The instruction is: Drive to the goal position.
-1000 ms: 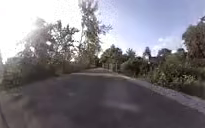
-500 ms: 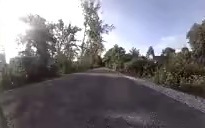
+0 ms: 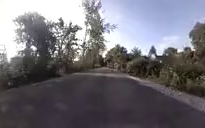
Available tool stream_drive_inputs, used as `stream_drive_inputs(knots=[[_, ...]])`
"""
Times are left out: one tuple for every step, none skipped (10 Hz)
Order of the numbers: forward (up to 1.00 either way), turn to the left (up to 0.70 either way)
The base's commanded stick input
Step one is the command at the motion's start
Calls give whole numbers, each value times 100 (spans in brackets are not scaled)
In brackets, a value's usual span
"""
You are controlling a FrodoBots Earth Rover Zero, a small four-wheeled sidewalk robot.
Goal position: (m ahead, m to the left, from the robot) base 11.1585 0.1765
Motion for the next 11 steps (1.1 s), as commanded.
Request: stream_drive_inputs(knots=[[70,0],[70,0],[70,0],[70,0],[70,0],[70,0],[70,0],[70,0],[70,0],[70,0],[70,0]])
